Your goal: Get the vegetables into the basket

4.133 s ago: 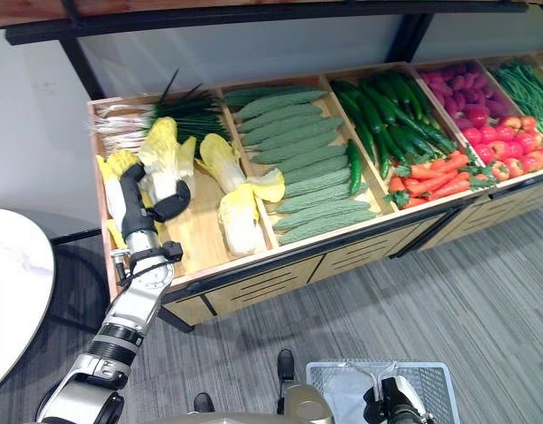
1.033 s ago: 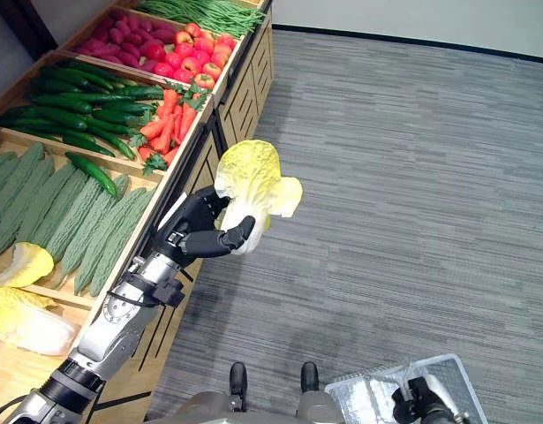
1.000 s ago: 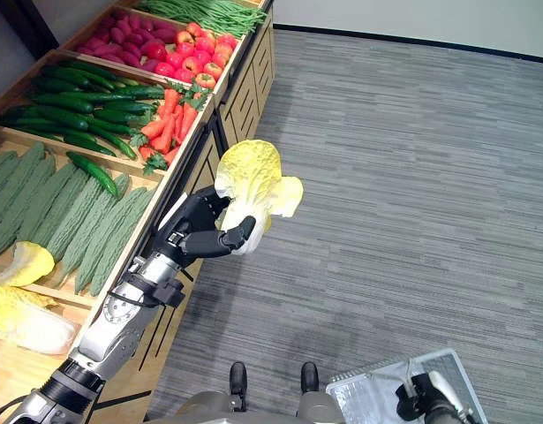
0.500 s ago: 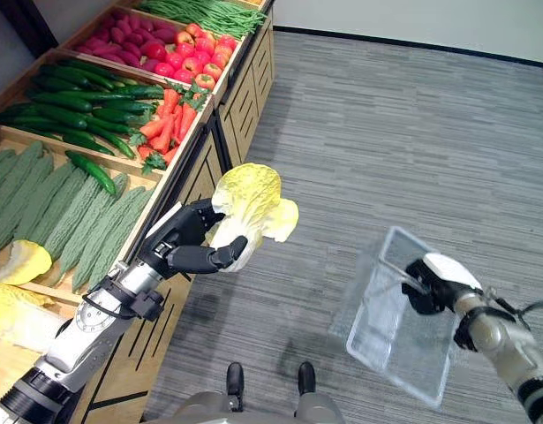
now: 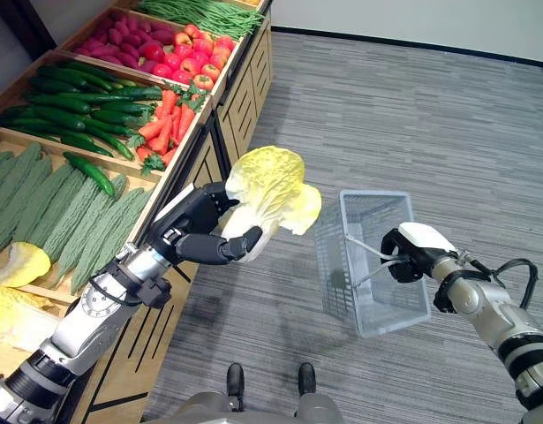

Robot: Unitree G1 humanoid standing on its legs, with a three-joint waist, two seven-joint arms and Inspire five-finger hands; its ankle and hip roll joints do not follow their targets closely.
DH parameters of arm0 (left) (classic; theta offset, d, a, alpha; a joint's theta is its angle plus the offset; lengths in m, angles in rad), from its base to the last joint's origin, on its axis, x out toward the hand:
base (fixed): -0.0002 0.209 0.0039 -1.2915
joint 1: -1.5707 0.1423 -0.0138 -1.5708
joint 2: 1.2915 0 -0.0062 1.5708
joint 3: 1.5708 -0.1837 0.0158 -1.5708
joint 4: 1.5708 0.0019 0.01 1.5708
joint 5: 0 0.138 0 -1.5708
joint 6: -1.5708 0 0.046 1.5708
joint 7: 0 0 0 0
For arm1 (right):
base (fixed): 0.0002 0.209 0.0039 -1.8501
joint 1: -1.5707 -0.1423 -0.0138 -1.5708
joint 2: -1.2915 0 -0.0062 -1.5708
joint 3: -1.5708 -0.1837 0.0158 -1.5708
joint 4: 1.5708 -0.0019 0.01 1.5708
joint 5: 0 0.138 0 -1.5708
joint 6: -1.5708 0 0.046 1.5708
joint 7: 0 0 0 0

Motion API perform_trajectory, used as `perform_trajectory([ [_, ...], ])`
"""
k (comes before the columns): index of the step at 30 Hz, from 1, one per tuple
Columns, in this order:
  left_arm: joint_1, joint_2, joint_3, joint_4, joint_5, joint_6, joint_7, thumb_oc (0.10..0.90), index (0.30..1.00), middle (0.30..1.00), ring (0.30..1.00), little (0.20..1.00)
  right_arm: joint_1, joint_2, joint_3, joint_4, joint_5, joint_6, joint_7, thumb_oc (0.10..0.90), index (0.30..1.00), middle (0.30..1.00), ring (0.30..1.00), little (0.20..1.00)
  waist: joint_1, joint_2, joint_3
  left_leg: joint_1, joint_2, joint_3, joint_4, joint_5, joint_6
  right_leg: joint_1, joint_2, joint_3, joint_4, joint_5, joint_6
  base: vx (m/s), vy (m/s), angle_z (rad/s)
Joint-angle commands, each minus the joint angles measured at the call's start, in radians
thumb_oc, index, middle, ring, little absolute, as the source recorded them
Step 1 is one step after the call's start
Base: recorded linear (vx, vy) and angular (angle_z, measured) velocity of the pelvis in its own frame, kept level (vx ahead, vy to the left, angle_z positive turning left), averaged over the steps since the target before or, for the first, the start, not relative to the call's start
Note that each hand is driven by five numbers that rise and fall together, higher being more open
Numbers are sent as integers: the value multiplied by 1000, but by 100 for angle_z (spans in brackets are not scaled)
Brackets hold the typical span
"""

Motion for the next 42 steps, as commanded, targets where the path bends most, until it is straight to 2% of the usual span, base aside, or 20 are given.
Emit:
perform_trajectory([
  [1, -118, -46, -34, -95, -9, -95, 3, 400, 300, 300, 300, 300, -202, -42, 14, -10, 7, -2, -76, 400, 300, 300, 300, 300, 19, -43, -90, -19, 62, -28, 0, -29, -87, 11, -88, -15, 0, 29, 131, 0, 0, 0],
  [8, -144, -60, -59, -114, -14, -89, 0, 400, 300, 300, 300, 300, -253, -7, 54, -39, 16, 1, -69, 400, 300, 300, 300, 300, 23, -40, -88, -20, 61, -33, 0, -30, -85, 11, -89, -16, 0, 28, 130, 0, 0, 0],
  [14, -168, -52, -86, -133, -20, -81, -9, 400, 300, 300, 300, 300, -320, 26, 108, -98, 94, 7, -9, 400, 300, 300, 300, 300, 26, -44, -87, -22, 59, -35, 0, -31, -84, 10, -91, -17, 0, 30, 130, 0, 0, 0],
  [26, -149, -40, -82, -135, -7, -73, -7, 400, 300, 300, 300, 300, -374, 59, 112, -128, 155, 26, 8, 400, 300, 300, 300, 300, 34, -54, -80, -32, 53, -46, 0, -31, -80, 7, -100, -27, 0, 33, 129, 1, 3, 2],
  [34, -151, -13, -98, -128, -12, -60, -16, 400, 300, 300, 300, 300, -460, 145, 119, -78, 157, 45, -37, 400, 300, 300, 300, 300, 50, -59, -81, -36, 51, -54, 0, -32, -76, 6, -99, -30, 0, 33, 126, 6, 3, 2],
  [35, -159, 7, -125, -133, -18, -52, -27, 400, 300, 300, 300, 300, -509, 178, 144, -20, 160, 56, -44, 400, 300, 300, 300, 300, 55, -58, -81, -36, 51, -53, 0, -32, -76, 6, -99, -27, 0, 33, 125, 0, 0, 0],
  [38, -164, 15, -145, -138, -23, -45, -36, 400, 300, 300, 300, 300, -546, 195, 163, 8, 164, 64, -46, 400, 300, 300, 300, 300, 55, -58, -80, -37, 51, -53, 0, -32, -76, 4, -98, -27, 0, 34, 124, 0, 0, 0],
  [42, -197, 41, -219, -147, -22, -29, -64, 400, 300, 300, 300, 300, -651, 227, 213, 79, 166, 79, -51, 400, 300, 300, 300, 300, 52, -57, -77, -41, 51, -50, 0, -30, -76, -3, -98, -22, 0, 37, 125, 0, 0, 0],
])
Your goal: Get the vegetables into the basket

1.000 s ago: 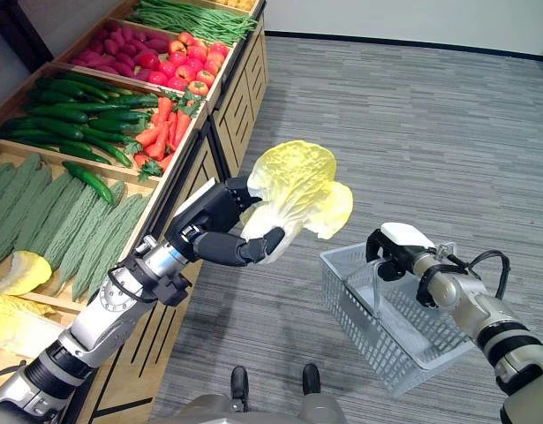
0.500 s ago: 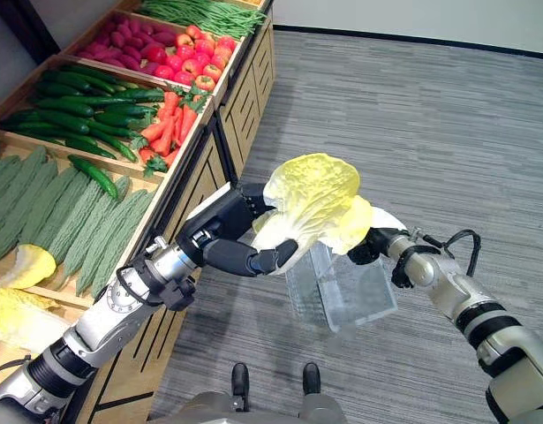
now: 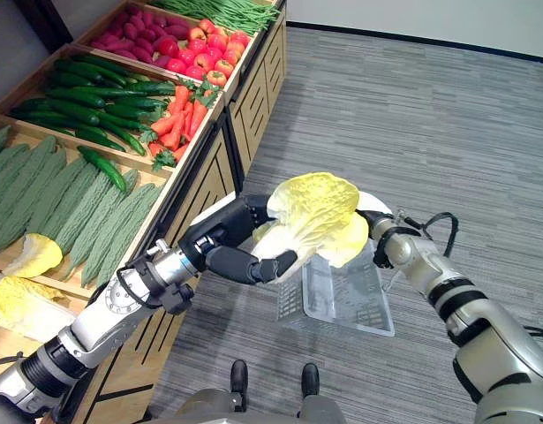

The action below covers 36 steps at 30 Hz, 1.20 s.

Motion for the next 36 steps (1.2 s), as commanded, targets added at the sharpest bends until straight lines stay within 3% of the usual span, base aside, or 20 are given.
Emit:
perform_trajectory([
  [1, -117, -1, -26, -110, -20, -78, -30, 400, 300, 300, 300, 300, -280, 10, -23, -12, 74, -36, -110, 400, 300, 300, 300, 300, 3, -67, -72, -21, 50, -36, 0, -30, -76, 10, -101, -10, -1, 35, 129, 0, 0, 0],
  [12, -214, 3, -89, -120, 18, -91, -2, 400, 300, 300, 300, 300, -344, 97, -19, 26, 229, -36, -101, 400, 300, 300, 300, 300, -1, -71, -67, -23, 51, -38, 0, -29, -76, 5, -99, -9, -1, 37, 127, 0, 0, 0],
  [17, -253, -39, -92, -101, 58, -94, 31, 400, 300, 300, 300, 300, -366, 119, 5, 53, 208, -24, -95, 400, 300, 300, 300, 300, -1, -77, -67, -26, 51, -39, 0, -28, -76, 4, -99, -13, -1, 37, 126, 0, 0, 0],
  [24, -334, -139, -99, -59, 121, -85, 86, 400, 300, 300, 300, 300, -470, 218, 30, 151, 131, 13, -138, 400, 300, 300, 300, 300, -2, -80, -59, -37, 51, -45, 0, -25, -72, -6, -100, -9, -1, 44, 126, 0, 0, 0],
  [30, -355, -179, -122, -15, 147, -73, 99, 400, 300, 300, 300, 300, -552, 279, 40, 180, 134, 22, -167, 400, 300, 300, 300, 300, -6, -81, -53, -47, 52, -45, 0, -21, -72, -19, -97, -5, -1, 49, 125, 0, 0, 0],
  [36, -320, -167, -150, 0, 161, -54, 69, 400, 300, 300, 300, 300, -576, 283, 44, 142, 146, 22, -166, 400, 300, 300, 300, 300, -9, -84, -52, -49, 51, -41, 0, -23, -69, -22, -96, 0, -1, 48, 124, 0, 0, 0],
])
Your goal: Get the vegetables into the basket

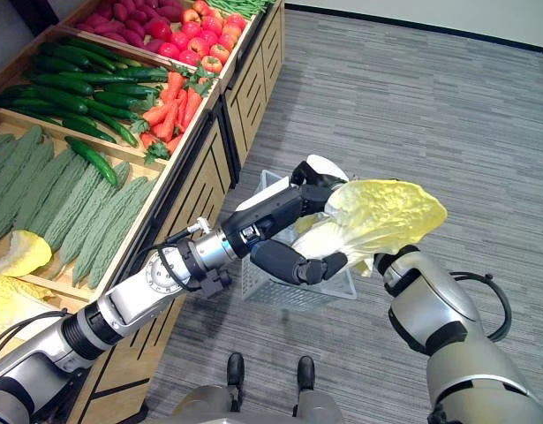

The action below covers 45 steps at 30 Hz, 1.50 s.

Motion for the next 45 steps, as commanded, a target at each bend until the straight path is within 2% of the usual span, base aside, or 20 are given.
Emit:
perform_trajectory([
  [1, -71, -23, -45, -42, 31, -70, -9, 400, 300, 300, 300, 300, -309, 17, 6, -71, 30, -70, -110, 400, 300, 300, 300, 300, -3, -65, -63, -27, 51, -33, 0, -24, -69, -2, -97, 4, -1, 47, 125, 0, 0, 0],
  [5, -62, 16, -80, -52, 30, -66, -42, 400, 300, 300, 300, 300, -317, 10, 0, -71, 65, -74, -105, 400, 300, 300, 300, 300, -4, -64, -60, -28, 51, -32, 0, -24, -68, -5, -98, 5, -1, 48, 124, 0, 0, 0],
  [10, -62, 24, -101, -29, 46, -65, -39, 400, 300, 300, 300, 300, -316, 27, -14, -65, 114, -80, -108, 400, 300, 300, 300, 300, -5, -65, -57, -28, 51, -29, 0, -24, -68, -7, -98, 7, 1, 49, 124, -1, 1, -1],
  [16, -67, 18, -124, 22, 73, -57, -41, 400, 300, 300, 300, 300, -332, 25, -5, -69, 117, -77, -108, 400, 300, 300, 300, 300, -11, -66, -57, -27, 52, -24, 0, -25, -68, -12, -97, 11, 2, 51, 124, 0, 0, 0],
  [24, -48, 70, -134, 73, 139, -65, -44, 400, 300, 300, 300, 300, -346, 2, -7, -83, 114, -81, -110, 400, 300, 300, 300, 300, -10, -68, -59, -26, 54, -22, 0, -26, -69, -14, -96, 10, 1, 50, 124, 0, 0, 0],
  [28, 3, 101, -82, 81, 139, -77, -24, 400, 300, 300, 300, 300, -332, -23, -9, -104, 110, -83, -103, 400, 300, 300, 300, 300, -9, -69, -63, -24, 56, -19, 0, -27, -71, -13, -96, 10, 1, 50, 124, 0, 0, 0],
  [29, 55, 132, -17, 62, 123, -87, -5, 400, 300, 300, 300, 300, -315, -49, -19, -115, 105, -84, -100, 400, 300, 300, 300, 300, -2, -69, -65, -21, 55, -18, 0, -28, -71, -10, -96, 8, 1, 49, 123, 0, 0, 0],
  [39, 165, 243, 107, -95, 30, -104, -15, 400, 300, 300, 300, 300, -272, -96, -36, -91, 84, -85, -80, 400, 300, 300, 300, 300, 14, -66, -70, -15, 54, -24, 0, -29, -74, 4, -98, -3, -1, 46, 122, 3, -1, -1],
  [45, 151, 211, 110, -138, 15, -107, -3, 400, 300, 300, 300, 300, -265, -79, -27, -85, 68, -84, -75, 400, 300, 300, 300, 300, 15, -69, -64, -20, 53, -27, 0, -26, -74, 0, -97, -3, -1, 47, 122, 0, 0, 0],
])
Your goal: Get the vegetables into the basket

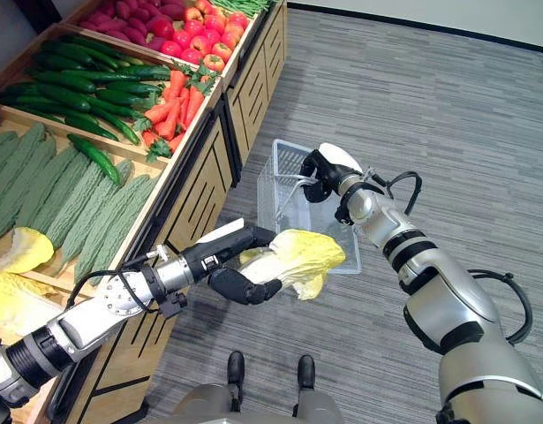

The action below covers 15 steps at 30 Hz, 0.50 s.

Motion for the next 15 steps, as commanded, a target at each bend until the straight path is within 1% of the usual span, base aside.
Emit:
perform_trajectory([
  [1, -46, -37, 49, -129, -63, -115, 24, 400, 300, 300, 300, 300, -265, 2, -29, -31, 27, -85, -66, 400, 300, 300, 300, 300, 3, -69, -64, -14, 51, -31, 0, -26, -74, 10, -98, -10, 0, 46, 123, 0, 0, 0],
  [2, -68, -60, 38, -128, -58, -114, 31, 400, 300, 300, 300, 300, -262, 12, -24, -38, 21, -85, -65, 400, 300, 300, 300, 300, 0, -71, -61, -16, 51, -32, 0, -25, -74, 8, -99, -10, 0, 48, 124, 0, 0, 0],
  [3, -70, -61, 37, -127, -57, -115, 32, 400, 300, 300, 300, 300, -262, 11, -24, -39, 21, -84, -65, 400, 300, 300, 300, 300, 1, -70, -61, -16, 51, -32, 0, -25, -74, 8, -99, -10, 0, 48, 124, 0, 0, 0],
  [5, -98, -89, 24, -122, -46, -114, 42, 400, 300, 300, 300, 300, -257, 23, -25, -43, 15, -83, -65, 400, 300, 300, 300, 300, -1, -71, -58, -18, 51, -33, 0, -25, -74, 6, -98, -11, 1, 49, 123, 0, 0, 0],
  [6, -119, -116, 9, -113, -38, -113, 47, 400, 300, 300, 300, 300, -255, 35, -25, -45, 11, -82, -65, 400, 300, 300, 300, 300, -3, -72, -58, -19, 52, -33, 0, -24, -73, 5, -98, -10, 1, 49, 124, 0, 0, 0],
  [7, -120, -116, 8, -112, -37, -113, 47, 400, 300, 300, 300, 300, -255, 35, -25, -45, 11, -82, -66, 400, 300, 300, 300, 300, -3, -72, -57, -19, 52, -33, 0, -24, -73, 5, -98, -10, 1, 49, 124, 0, 0, 0],
  [8, -140, -143, -9, -101, -30, -110, 50, 400, 300, 300, 300, 300, -256, 50, -23, -49, 7, -80, -67, 400, 300, 300, 300, 300, -6, -72, -57, -20, 52, -33, 0, -25, -72, 4, -98, -9, 1, 49, 124, 0, 0, 0],
  [11, -156, -167, -26, -87, -22, -106, 50, 400, 300, 300, 300, 300, -260, 63, -24, -46, 8, -80, -70, 400, 300, 300, 300, 300, -7, -71, -58, -20, 52, -33, 0, -25, -71, 3, -98, -9, 1, 50, 124, 0, 0, 0],
  [12, -173, -196, -58, -58, 7, -94, 51, 400, 300, 300, 300, 300, -265, 86, -28, -53, 9, -78, -77, 400, 300, 300, 300, 300, -12, -72, -59, -20, 53, -32, 0, -25, -70, 3, -97, -7, 1, 50, 124, 0, 0, 0],
  [15, -191, -227, -94, -11, 36, -87, 49, 400, 300, 300, 300, 300, -267, 99, -28, -66, 8, -79, -82, 400, 300, 300, 300, 300, -16, -73, -59, -20, 53, -30, 0, -27, -69, 1, -97, -5, 1, 50, 124, 0, 0, 0],
])
